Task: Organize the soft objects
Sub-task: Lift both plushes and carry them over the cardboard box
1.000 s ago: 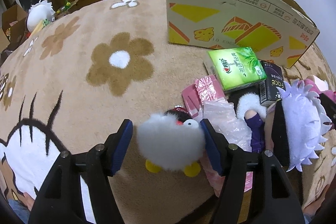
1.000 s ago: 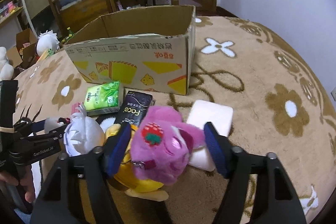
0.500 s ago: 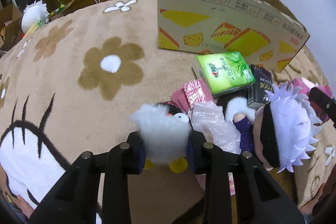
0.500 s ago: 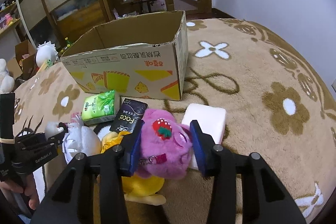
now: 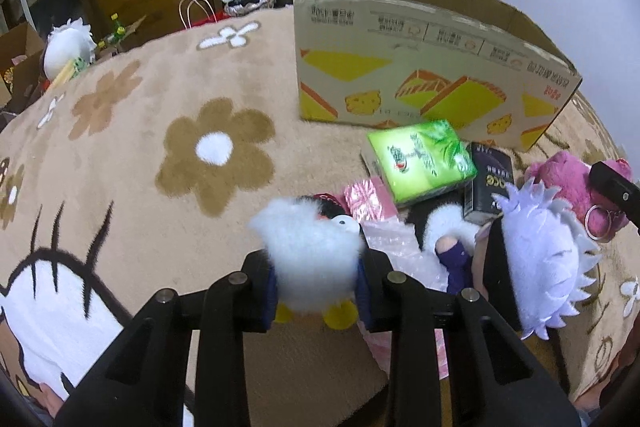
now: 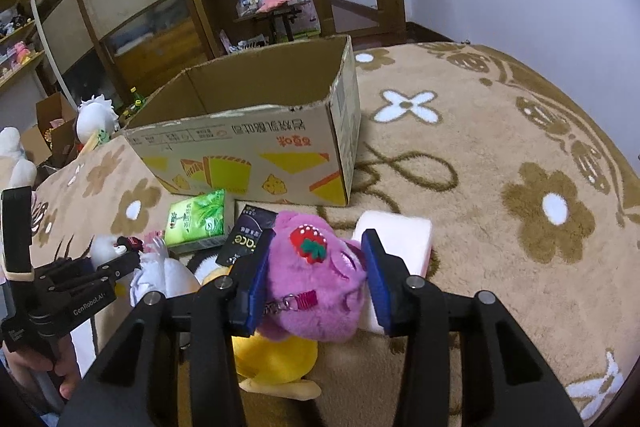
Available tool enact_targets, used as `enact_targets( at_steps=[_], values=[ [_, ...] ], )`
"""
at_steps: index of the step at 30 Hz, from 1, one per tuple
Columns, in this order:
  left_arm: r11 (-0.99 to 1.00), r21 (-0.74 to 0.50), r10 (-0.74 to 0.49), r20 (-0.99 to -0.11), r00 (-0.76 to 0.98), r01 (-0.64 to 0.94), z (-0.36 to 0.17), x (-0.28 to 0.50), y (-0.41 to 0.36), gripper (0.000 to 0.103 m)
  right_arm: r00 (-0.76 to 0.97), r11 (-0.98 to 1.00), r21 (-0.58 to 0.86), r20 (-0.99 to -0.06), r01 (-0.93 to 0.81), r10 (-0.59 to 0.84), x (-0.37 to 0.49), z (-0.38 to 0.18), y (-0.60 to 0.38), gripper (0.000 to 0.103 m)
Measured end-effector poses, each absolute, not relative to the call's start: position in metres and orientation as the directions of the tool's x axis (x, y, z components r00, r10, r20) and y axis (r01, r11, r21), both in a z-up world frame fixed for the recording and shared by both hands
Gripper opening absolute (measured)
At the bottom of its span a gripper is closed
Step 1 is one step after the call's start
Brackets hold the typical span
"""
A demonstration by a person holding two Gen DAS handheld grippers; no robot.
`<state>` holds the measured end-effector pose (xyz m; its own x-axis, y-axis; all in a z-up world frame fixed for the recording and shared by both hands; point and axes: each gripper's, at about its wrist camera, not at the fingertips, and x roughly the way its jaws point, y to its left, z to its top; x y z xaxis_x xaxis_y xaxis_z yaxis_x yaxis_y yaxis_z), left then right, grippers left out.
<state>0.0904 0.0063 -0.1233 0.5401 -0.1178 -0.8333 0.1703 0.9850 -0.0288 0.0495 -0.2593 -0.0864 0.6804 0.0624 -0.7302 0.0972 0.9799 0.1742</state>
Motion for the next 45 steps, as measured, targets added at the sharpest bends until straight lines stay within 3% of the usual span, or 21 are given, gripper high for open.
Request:
enact_targets(
  at_steps=[13, 29, 45],
  values=[
    [0.98, -0.018, -0.147, -0.729, 0.669, 0.196, -0.066, 0.094, -0.008, 0.029, 0.762, 0.979, 0.184, -0.645, 0.086, 0.054, 0.048, -0.055, -0.265, 0.045],
    [0.988, 0.053, -0.101, -0.479, 0.872, 0.144, 0.053, 0.108, -0.026, 0.029, 0.863, 0.993, 0.114, -0.504, 0.031, 0.031, 0.054, 0.014, -0.248, 0.045],
    [0.986, 0.092, -0.088, -0.437, 0.895, 0.142, 0.044, 0.15, -0.046, 0.03, 0.925, 1.0, 0.014, -0.38, 0.002, 0.003, 0.097, 0.045, -0.225, 0.045]
  ],
)
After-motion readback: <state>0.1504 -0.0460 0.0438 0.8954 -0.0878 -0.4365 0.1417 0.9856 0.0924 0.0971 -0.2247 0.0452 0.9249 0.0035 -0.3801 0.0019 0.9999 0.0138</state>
